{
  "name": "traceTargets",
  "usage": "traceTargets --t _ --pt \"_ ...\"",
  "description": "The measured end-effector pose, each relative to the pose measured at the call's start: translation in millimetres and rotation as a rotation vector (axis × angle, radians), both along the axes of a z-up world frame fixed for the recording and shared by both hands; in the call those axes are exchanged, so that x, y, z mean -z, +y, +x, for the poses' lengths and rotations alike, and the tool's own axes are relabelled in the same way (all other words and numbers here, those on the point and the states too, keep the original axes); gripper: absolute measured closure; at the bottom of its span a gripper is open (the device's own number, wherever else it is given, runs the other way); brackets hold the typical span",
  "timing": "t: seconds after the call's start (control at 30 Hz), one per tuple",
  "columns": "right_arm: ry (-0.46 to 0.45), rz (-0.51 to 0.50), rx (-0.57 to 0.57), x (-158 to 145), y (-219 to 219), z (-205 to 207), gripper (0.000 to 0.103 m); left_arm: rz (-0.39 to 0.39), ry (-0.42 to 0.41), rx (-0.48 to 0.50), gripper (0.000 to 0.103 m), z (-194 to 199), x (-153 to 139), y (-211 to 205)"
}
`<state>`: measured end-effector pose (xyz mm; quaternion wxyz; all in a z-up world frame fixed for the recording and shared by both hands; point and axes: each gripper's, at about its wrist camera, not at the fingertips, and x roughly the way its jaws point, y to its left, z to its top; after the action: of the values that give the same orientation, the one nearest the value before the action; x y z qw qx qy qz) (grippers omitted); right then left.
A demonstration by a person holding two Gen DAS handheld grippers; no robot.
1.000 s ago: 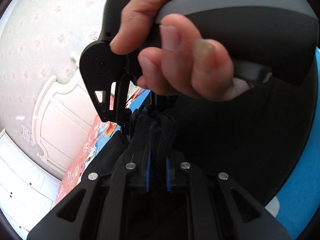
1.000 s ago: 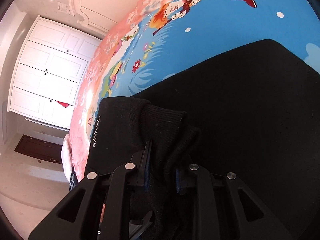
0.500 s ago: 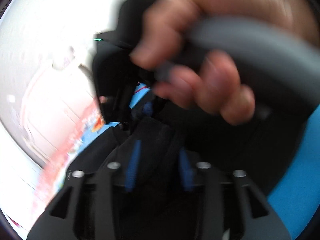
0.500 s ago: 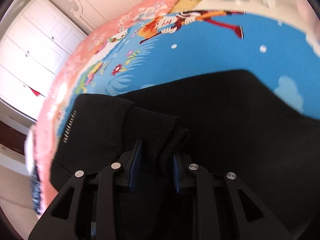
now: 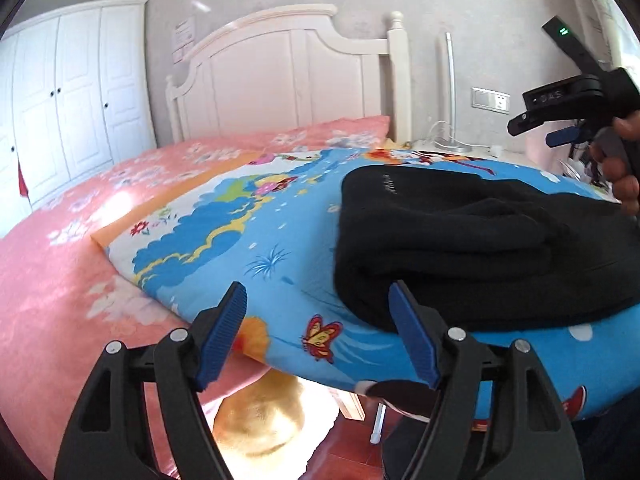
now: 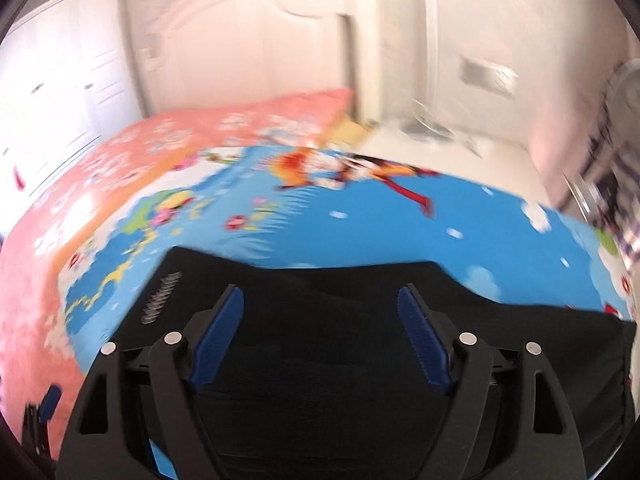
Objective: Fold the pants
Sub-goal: 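Fold the held pants over onto the stack and open both grippers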
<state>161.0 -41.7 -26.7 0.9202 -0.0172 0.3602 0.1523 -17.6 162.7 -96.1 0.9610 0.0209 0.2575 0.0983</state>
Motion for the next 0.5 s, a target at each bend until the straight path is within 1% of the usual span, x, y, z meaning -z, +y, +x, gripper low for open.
traceTargets --t 0.03,0.1,0.13,0.17,0.2,0.23,0.27,0.3,0.33,0.37,0.43,0.47,0.5 --pt "-0.01 -0.023 -0.026 5 11 -4 0.026 0.01 0.008 0.008 0.03 13 4 7" --pt "-0.024 -0.09 -0.051 22 32 -8 0.027 0.076 0.011 0.02 0.03 25 8 7" --pt "-0.017 -0.131 -0.042 34 37 -6 0.027 0.089 0.008 0.023 0.03 18 6 -5" --pt "0.016 -0.168 -0.036 45 41 -3 0.03 0.111 0.014 0.023 0.03 24 7 -14" --pt "0.075 -0.204 -0.025 59 40 3 0.033 0.159 0.047 0.022 0.03 34 12 -20" --pt "0.127 -0.225 -0.017 70 38 8 0.037 0.198 0.066 0.019 0.03 31 19 -26" --pt "0.155 -0.234 -0.024 78 38 13 0.037 0.241 0.066 0.005 0.03 32 25 -27" --pt "0.127 -0.271 -0.041 82 40 11 0.036 0.276 0.058 -0.005 0.03 35 26 -28" --pt "0.117 -0.3 -0.05 83 42 10 0.036 0.334 0.047 -0.009 0.03 36 26 -31" --pt "0.121 -0.312 -0.049 83 43 10 0.036 0.424 0.039 -0.007 0.03 37 28 -38" --pt "0.135 -0.327 -0.045 83 45 13 0.035 0.645 0.052 -0.005 0.029 36 41 -51" --pt "0.134 -0.335 -0.049 84 46 13 0.035 0.776 0.097 0.002 0.029 39 57 -52" --pt "0.133 -0.333 -0.049 85 45 14 0.034 0.804 0.149 0.033 0.032 41 67 -49"
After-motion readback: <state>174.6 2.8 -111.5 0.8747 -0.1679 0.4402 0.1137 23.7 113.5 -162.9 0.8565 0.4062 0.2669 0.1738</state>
